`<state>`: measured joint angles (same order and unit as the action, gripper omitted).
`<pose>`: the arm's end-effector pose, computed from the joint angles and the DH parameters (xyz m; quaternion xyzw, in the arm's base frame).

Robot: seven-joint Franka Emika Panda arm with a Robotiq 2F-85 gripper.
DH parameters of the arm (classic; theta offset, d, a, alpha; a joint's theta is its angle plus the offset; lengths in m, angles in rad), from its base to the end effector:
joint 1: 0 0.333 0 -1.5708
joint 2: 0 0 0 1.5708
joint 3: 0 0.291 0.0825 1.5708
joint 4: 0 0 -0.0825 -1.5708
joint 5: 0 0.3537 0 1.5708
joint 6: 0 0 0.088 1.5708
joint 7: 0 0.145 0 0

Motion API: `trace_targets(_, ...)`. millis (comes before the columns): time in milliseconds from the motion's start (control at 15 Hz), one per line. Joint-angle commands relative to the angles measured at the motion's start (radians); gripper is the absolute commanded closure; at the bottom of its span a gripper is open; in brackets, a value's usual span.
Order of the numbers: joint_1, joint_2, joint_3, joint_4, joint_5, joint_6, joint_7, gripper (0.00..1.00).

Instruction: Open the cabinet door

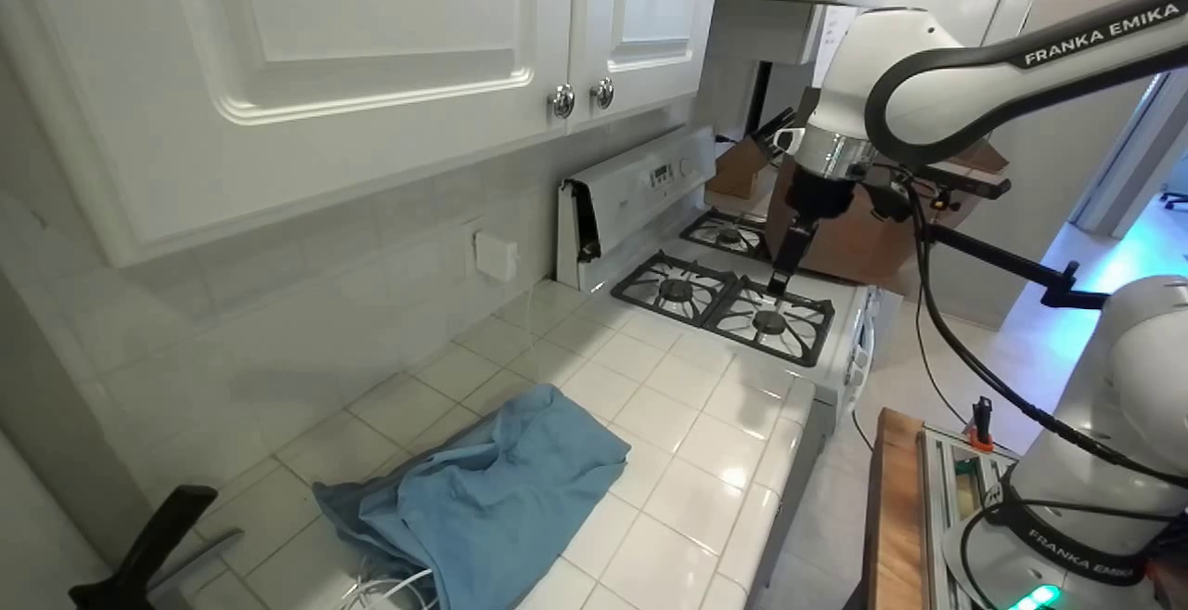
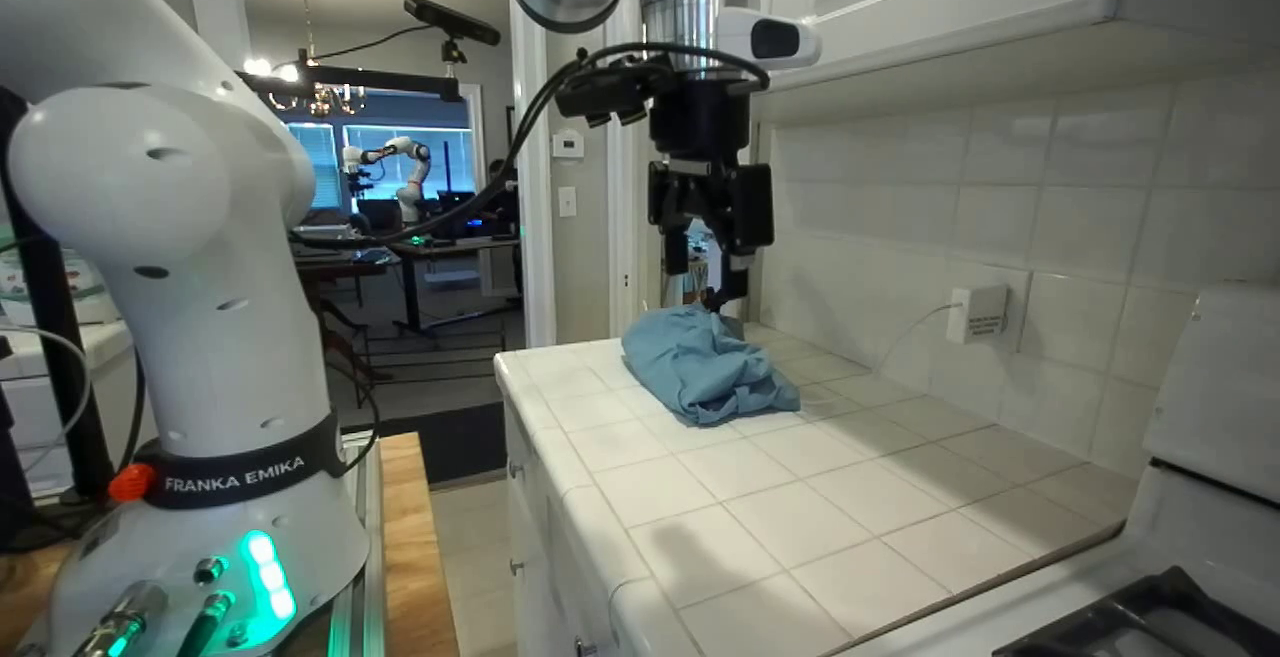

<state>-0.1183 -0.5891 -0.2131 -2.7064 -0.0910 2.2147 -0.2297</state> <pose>0.3359 -0.1128 0.3673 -0.9987 0.0102 -0.0488 0.0089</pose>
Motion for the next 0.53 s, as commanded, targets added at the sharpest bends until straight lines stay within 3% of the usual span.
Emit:
trace_targets(0, 0.034, 0.039, 0.037, 0.081, 0.034, -0.022, 0.012, 0.0)
trace_targets(467, 0.089, 0.171, 0.118, 0.367, 0.073, -0.079, 0.105, 0.0)
